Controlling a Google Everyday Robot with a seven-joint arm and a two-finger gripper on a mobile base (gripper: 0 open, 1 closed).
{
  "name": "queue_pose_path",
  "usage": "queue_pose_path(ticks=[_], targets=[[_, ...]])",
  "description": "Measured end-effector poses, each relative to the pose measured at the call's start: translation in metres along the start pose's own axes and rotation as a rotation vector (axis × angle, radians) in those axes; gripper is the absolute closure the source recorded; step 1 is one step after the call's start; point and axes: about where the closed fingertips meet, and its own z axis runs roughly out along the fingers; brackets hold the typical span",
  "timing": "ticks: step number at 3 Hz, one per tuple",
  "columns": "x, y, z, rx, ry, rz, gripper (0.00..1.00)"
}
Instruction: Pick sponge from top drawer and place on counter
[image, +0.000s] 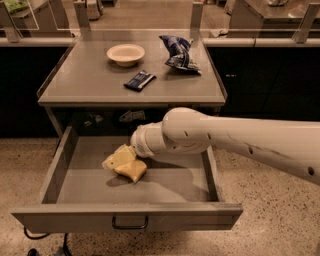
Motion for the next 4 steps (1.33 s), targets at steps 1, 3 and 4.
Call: queue_pose_path(ticks=[1, 3, 4], targets=[[0.048, -0.016, 0.033, -0.023, 0.033, 0.046, 0.00], [0.095, -0.025, 0.063, 0.005, 0.030, 0.037, 0.00], [0.099, -0.025, 0.067, 0.037, 0.039, -0.024, 0.00]])
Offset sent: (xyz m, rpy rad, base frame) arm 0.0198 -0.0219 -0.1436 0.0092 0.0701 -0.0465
